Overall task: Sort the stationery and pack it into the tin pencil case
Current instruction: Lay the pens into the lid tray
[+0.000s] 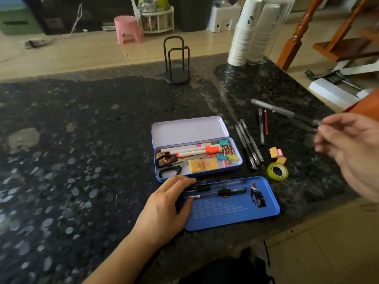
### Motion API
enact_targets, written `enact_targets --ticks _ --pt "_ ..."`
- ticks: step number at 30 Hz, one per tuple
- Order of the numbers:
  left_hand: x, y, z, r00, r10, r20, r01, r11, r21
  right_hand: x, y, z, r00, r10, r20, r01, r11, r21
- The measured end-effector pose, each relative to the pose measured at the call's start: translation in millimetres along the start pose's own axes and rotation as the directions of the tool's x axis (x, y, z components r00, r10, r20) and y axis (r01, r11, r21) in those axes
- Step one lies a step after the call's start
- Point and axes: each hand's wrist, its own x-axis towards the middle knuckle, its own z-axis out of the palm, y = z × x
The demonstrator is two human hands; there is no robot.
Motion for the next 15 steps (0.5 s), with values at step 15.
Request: enact_targets --ticks 15 --pt "-0.6 -2.4 4.9 0.996 0.088 0.006 -0.088 0.991 0.1 -33.8 -11.1 70.9 0.912 -0.278 0.3 0.344 0.919 -0.195"
